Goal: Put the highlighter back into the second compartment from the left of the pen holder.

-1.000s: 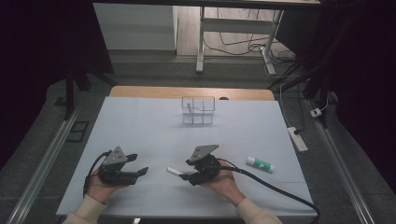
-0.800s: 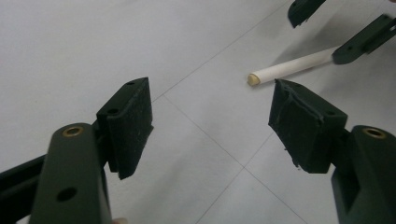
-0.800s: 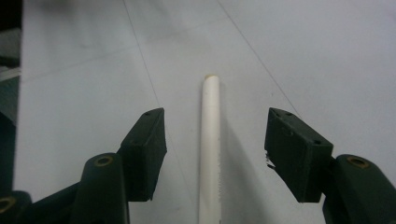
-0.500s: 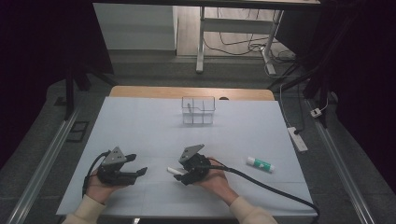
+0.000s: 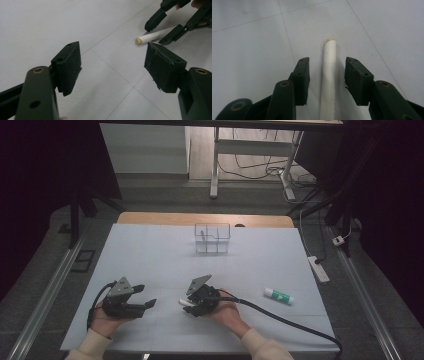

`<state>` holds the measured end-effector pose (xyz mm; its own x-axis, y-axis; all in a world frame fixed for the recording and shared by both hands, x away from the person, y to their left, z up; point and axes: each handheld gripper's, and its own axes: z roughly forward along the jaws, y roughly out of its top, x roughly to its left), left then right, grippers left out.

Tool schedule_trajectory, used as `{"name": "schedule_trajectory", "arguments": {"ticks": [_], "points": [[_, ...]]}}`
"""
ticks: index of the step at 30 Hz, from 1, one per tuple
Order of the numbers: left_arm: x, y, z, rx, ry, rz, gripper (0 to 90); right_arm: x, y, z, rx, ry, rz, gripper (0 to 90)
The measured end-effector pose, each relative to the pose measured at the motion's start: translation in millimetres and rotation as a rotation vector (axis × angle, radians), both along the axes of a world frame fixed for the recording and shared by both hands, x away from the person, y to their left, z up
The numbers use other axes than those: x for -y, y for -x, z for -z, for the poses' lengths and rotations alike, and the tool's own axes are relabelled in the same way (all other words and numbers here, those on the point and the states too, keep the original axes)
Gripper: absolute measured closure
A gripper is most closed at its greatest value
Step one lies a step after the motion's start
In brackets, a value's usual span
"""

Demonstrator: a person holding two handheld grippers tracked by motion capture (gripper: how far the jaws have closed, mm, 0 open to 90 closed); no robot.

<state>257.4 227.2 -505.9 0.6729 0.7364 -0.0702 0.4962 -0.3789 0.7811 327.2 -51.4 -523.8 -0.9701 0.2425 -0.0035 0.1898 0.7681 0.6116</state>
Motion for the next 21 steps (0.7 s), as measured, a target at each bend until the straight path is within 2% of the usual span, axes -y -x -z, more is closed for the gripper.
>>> {"name": "schedule_trajectory", "arguments": {"ticks": [6,10,17,21], "points": [[-1.9,0.4,-0.1,0.001,0.001,-0.006,30.0,-2.8,0.9,-0.4,0.006,0.025,0.0,65.0],[-2.5,0.6,-0.1,0.003,-0.001,-0.002,30.0,-3.1,0.6,-0.9,0.004,0.028,-0.008,75.8],[-4.9,1.5,-0.1,0.005,0.003,-0.01,30.0,-1.5,-0.1,-2.1,-0.009,0.032,-0.012,77.6],[-5.7,1.7,0.3,0.003,0.003,-0.01,30.0,-0.3,-0.6,-4.5,0.0,0.023,-0.013,77.7]]}}
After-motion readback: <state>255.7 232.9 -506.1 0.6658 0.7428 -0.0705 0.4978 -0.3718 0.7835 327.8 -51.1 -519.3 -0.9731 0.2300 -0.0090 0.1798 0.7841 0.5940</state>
